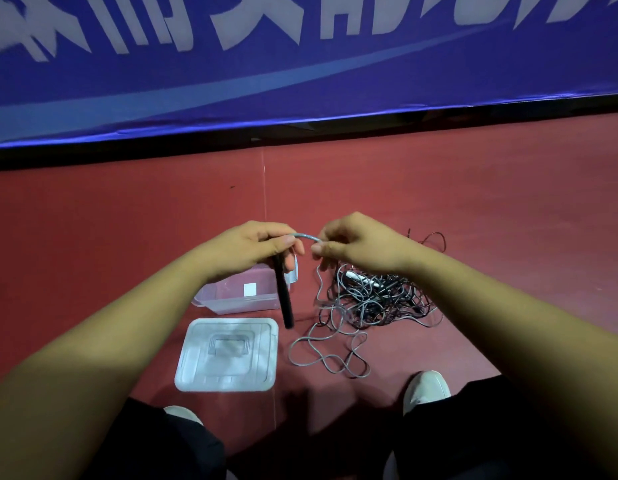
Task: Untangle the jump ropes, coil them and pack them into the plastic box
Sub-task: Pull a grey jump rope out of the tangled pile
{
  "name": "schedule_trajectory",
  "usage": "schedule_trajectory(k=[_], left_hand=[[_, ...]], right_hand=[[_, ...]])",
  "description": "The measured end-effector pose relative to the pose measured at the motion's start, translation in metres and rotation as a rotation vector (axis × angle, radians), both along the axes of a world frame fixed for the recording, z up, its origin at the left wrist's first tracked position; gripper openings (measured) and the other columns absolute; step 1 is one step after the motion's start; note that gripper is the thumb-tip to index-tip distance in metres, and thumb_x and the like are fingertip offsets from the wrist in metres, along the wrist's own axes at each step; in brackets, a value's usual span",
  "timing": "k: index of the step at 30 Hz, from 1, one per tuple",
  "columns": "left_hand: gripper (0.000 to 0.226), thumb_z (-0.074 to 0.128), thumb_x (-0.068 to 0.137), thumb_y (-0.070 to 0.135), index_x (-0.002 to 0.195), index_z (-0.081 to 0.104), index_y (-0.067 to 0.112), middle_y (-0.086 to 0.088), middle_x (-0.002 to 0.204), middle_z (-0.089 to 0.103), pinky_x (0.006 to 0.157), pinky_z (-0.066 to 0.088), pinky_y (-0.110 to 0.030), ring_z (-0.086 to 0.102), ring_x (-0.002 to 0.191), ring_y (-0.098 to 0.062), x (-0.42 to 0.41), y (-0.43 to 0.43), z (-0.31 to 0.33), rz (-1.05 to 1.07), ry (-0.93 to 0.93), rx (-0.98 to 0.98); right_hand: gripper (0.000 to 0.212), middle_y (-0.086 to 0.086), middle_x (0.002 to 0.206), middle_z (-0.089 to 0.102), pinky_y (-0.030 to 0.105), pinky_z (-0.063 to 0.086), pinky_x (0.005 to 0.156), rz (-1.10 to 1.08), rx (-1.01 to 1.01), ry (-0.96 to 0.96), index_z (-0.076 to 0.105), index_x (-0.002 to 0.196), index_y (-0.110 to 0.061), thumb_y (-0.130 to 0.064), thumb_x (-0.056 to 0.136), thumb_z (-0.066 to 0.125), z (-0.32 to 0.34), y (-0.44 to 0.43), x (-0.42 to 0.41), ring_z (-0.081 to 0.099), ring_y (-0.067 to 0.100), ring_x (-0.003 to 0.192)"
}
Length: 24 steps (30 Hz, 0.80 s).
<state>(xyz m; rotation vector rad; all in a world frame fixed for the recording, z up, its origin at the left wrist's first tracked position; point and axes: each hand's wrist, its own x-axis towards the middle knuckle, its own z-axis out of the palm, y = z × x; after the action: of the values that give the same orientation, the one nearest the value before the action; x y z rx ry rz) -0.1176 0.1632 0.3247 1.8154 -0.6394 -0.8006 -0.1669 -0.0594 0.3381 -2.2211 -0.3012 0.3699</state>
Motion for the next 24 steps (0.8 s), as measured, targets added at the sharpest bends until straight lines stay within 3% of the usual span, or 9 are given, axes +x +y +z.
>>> schedule_trajectory(k=[3, 6, 9, 12, 15, 17, 20, 22, 24], left_hand=[[0.028, 0.05, 0.097, 0.028, 0.1, 0.066, 0.005, -0.002, 0.077, 0.069, 0.076, 0.049, -0.022, 0.059, 0.075, -0.012, 0.001, 0.001, 0.003, 0.029, 0.009, -0.008], [0.015, 0.056, 0.098, 0.017, 0.093, 0.065, 0.007, -0.005, 0.072, 0.065, 0.072, 0.049, -0.025, 0.059, 0.068, -0.014, 0.005, 0.004, 0.002, 0.063, 0.055, 0.026], [0.016, 0.059, 0.097, 0.022, 0.097, 0.064, 0.007, -0.005, 0.063, 0.052, 0.059, 0.039, -0.032, 0.052, 0.054, -0.02, 0.005, 0.005, -0.001, 0.088, 0.139, 0.015], [0.021, 0.057, 0.092, 0.034, 0.097, 0.059, 0.014, -0.004, 0.058, 0.038, 0.046, 0.024, -0.025, 0.039, 0.043, -0.016, 0.001, 0.0, 0.002, 0.155, 0.257, -0.124], [0.018, 0.052, 0.093, 0.031, 0.092, 0.056, 0.013, 0.002, 0.051, 0.029, 0.041, 0.011, -0.023, 0.023, 0.036, -0.009, -0.001, -0.003, 0.007, 0.243, 0.332, -0.286], [0.015, 0.05, 0.094, 0.025, 0.086, 0.052, 0.012, 0.006, 0.046, 0.027, 0.038, 0.01, -0.02, 0.021, 0.032, -0.005, 0.002, -0.004, 0.011, 0.341, 0.381, -0.427], [0.02, 0.046, 0.098, 0.022, 0.079, 0.047, 0.016, 0.01, 0.041, 0.026, 0.03, 0.017, -0.015, 0.022, 0.029, -0.001, 0.016, 0.002, 0.018, 0.568, 0.484, -0.714], [0.025, 0.047, 0.099, 0.022, 0.075, 0.046, 0.017, 0.01, 0.042, 0.026, 0.031, 0.016, -0.014, 0.022, 0.03, -0.002, 0.031, 0.018, 0.022, 0.744, 0.524, -0.895], [0.028, 0.049, 0.1, 0.023, 0.073, 0.048, 0.016, 0.009, 0.043, 0.026, 0.033, 0.017, -0.014, 0.023, 0.033, -0.003, 0.046, 0.037, 0.023, 0.894, 0.538, -0.985]], right_hand=[[0.017, 0.024, 0.07, 0.066, 0.021, 0.041, 0.051, -0.136, 0.245, 0.001, 0.066, 0.084, -0.011, -0.015, 0.098, 0.058, 0.01, -0.003, 0.003, 0.056, 0.01, 0.05], [0.019, 0.011, 0.055, 0.055, 0.026, 0.032, 0.05, -0.336, 0.414, -0.093, 0.066, 0.081, -0.01, -0.016, 0.098, 0.058, 0.017, -0.012, 0.014, 0.047, 0.017, 0.045], [0.02, 0.001, 0.053, 0.043, 0.025, 0.033, 0.049, -0.487, 0.513, -0.133, 0.065, 0.08, -0.005, -0.012, 0.097, 0.057, 0.022, -0.025, 0.02, 0.045, 0.014, 0.042], [0.021, -0.004, 0.052, 0.043, 0.026, 0.034, 0.05, -0.514, 0.461, -0.148, 0.067, 0.082, -0.005, -0.014, 0.098, 0.056, 0.02, -0.03, 0.021, 0.046, 0.012, 0.042], [0.024, -0.002, 0.056, 0.046, 0.026, 0.037, 0.05, -0.491, 0.397, -0.133, 0.068, 0.085, -0.004, -0.019, 0.099, 0.056, 0.018, -0.03, 0.02, 0.049, 0.015, 0.045], [0.025, 0.006, 0.061, 0.053, 0.028, 0.042, 0.055, -0.391, 0.292, -0.04, 0.067, 0.086, -0.001, -0.021, 0.099, 0.058, 0.015, -0.029, 0.017, 0.052, 0.019, 0.053], [0.025, 0.018, 0.072, 0.067, 0.029, 0.044, 0.064, -0.142, -0.044, 0.174, 0.065, 0.082, -0.002, -0.02, 0.098, 0.058, 0.001, -0.034, 0.012, 0.055, 0.019, 0.064], [0.024, 0.011, 0.072, 0.069, 0.034, 0.042, 0.07, -0.026, -0.157, 0.292, 0.065, 0.077, -0.008, -0.017, 0.098, 0.058, -0.011, -0.039, 0.008, 0.054, 0.019, 0.068], [0.023, 0.009, 0.073, 0.07, 0.035, 0.043, 0.071, -0.044, -0.16, 0.278, 0.066, 0.076, -0.012, -0.017, 0.098, 0.058, -0.015, -0.041, 0.008, 0.055, 0.018, 0.069]])
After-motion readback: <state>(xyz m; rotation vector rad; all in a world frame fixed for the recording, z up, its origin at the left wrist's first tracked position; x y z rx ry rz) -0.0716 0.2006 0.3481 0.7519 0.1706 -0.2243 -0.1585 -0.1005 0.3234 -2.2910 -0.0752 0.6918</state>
